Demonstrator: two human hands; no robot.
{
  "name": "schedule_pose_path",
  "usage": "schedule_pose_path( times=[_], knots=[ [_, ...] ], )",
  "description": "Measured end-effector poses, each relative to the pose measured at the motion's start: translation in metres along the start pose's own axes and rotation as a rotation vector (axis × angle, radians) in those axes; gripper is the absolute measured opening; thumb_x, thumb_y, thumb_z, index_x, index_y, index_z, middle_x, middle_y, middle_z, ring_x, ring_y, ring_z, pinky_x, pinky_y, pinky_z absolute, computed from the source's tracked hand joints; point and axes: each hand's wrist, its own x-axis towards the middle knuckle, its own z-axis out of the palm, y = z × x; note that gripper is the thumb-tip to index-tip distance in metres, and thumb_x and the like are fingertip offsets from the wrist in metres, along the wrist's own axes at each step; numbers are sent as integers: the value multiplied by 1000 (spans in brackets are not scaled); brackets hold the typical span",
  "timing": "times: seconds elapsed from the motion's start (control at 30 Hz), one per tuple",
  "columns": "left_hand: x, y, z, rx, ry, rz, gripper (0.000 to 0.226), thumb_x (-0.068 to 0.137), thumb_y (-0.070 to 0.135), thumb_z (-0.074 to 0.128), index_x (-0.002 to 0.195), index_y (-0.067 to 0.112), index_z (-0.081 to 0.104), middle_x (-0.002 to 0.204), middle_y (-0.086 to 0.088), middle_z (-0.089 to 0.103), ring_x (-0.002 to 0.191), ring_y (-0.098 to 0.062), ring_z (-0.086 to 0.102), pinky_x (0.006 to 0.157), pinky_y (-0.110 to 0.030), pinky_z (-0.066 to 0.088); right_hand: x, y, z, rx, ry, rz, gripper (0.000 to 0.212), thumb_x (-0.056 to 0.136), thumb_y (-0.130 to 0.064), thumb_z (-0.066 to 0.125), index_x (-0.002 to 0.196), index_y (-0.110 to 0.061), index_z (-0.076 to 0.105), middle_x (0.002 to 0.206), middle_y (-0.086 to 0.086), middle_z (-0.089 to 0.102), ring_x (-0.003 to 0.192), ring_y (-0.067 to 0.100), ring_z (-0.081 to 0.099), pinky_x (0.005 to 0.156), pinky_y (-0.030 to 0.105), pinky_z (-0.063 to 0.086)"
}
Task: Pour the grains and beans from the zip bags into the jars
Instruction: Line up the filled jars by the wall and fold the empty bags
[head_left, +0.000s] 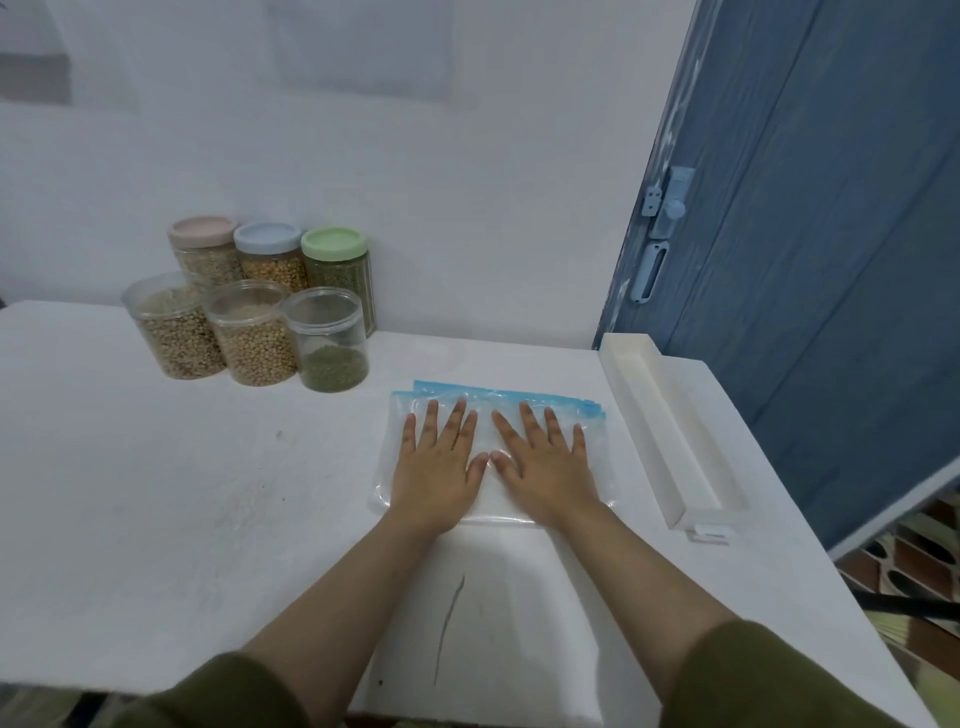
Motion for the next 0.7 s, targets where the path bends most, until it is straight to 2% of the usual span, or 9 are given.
schedule_pose_path(
  times=[0.23,0.3,0.37,0.43,0.5,0.57,0.63,0.7],
  knots=[
    [6,-1,-2,-30,-88,17,63,104,52,12,158,24,-6,166,5,-12,152,-21,-16,119,-43,-16,3,4,3,42,-79,8,57,101,-62,12,153,-50,-8,165,-11,-14,152,19,-15,121,50,-11],
    [6,-11,-10,-221,-116,90,64,104,52,24,158,26,3,166,7,-4,152,-18,-13,121,-39,-13,5,7,-1,88,-125,-4,56,101,-61,13,153,-51,-4,166,-11,-12,153,18,-13,121,50,-9],
    [1,-28,-17,-496,-116,196,66,99,54,43,156,31,19,165,11,12,151,-9,-6,121,-28,-9,7,11,-7,124,-161,-21,55,102,-60,14,153,-52,-2,166,-11,-10,153,18,-11,121,50,-8],
    [-12,-52,-18,-587,-127,312,80,82,66,58,151,40,26,160,20,21,148,2,-1,116,-15,-2,10,16,-11,145,-193,-28,54,103,-59,15,154,-52,0,166,-13,-9,153,17,-10,122,49,-8],
    [-26,-71,-11,-524,-126,381,94,65,87,54,147,49,23,156,29,17,145,10,-3,113,-8,0,12,19,-14,142,-208,-27,53,103,-59,16,153,-53,1,166,-14,-8,153,15,-8,122,47,-7],
    [-34,-84,0,-532,-91,383,95,62,92,52,144,52,25,156,31,19,145,14,1,114,-7,2,14,19,-16,150,-223,-29,52,103,-59,16,153,-54,2,166,-15,-7,153,15,-7,122,47,-7],
    [-38,-86,5,-624,-50,335,81,68,80,64,139,54,34,151,34,29,141,18,10,114,-6,8,15,19,-19,171,-235,-32,50,104,-57,15,153,-54,5,166,-15,-5,153,15,-6,122,47,-7],
    [-37,-81,3,-739,14,274,61,78,51,78,130,54,46,139,36,41,133,24,23,113,-7,18,14,21,-20,207,-220,-31,49,104,-56,16,153,-53,8,166,-15,-3,153,15,-4,122,48,-6]
  ],
)
